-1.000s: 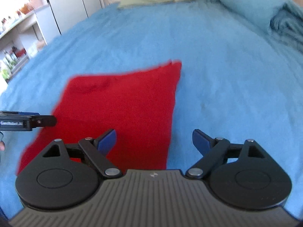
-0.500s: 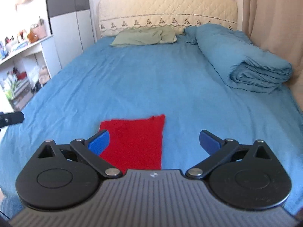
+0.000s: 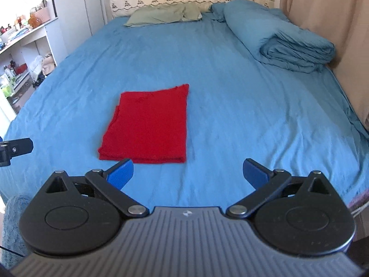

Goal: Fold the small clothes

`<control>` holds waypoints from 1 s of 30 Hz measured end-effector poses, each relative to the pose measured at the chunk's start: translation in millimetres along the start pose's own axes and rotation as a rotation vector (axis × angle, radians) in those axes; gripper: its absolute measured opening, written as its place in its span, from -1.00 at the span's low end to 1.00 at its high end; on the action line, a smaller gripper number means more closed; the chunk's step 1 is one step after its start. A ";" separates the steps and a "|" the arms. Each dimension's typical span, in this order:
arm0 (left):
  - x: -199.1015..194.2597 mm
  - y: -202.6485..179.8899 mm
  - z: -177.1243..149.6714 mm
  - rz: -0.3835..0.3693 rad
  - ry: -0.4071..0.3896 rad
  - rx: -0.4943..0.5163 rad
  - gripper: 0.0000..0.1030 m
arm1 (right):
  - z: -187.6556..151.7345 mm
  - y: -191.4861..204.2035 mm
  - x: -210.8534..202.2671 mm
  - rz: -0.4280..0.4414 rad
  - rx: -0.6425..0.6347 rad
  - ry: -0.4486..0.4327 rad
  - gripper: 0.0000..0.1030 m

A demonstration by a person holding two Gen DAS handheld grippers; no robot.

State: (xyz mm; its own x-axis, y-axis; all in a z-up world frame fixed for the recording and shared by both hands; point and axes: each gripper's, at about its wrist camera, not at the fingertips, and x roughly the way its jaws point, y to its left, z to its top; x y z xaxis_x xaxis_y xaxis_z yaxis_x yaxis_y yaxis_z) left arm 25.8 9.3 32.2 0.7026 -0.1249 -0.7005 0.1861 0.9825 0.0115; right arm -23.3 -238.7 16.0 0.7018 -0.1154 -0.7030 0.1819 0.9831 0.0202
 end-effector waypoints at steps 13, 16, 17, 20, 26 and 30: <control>-3.0 -11.2 -9.3 0.005 -0.005 0.029 1.00 | -5.3 1.5 1.2 -0.003 0.009 -0.002 1.00; -2.9 -10.7 -8.4 0.007 -0.008 0.025 1.00 | -5.8 2.9 -0.3 -0.005 0.008 -0.004 1.00; -2.6 -10.4 -8.4 0.007 -0.008 0.024 1.00 | -5.6 3.6 -0.1 -0.005 0.007 -0.004 1.00; -2.5 -11.2 -8.9 0.008 -0.008 0.024 1.00 | -5.5 3.7 -0.2 -0.003 0.009 -0.004 1.00; -2.9 -10.3 -9.2 0.008 -0.014 0.024 1.00 | -5.1 3.3 -0.1 -0.006 0.010 -0.007 1.00; -5.3 -8.9 -9.1 0.010 -0.023 0.023 1.00 | -5.4 4.3 -0.9 -0.005 0.010 -0.005 1.00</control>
State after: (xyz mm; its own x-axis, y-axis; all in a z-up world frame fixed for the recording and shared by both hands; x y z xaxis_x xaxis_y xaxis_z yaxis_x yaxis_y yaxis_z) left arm 14.2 2.4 29.3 0.7201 -0.1181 -0.6837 0.1945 0.9803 0.0354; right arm -26.9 -233.7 12.8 0.7047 -0.1209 -0.6992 0.1922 0.9811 0.0240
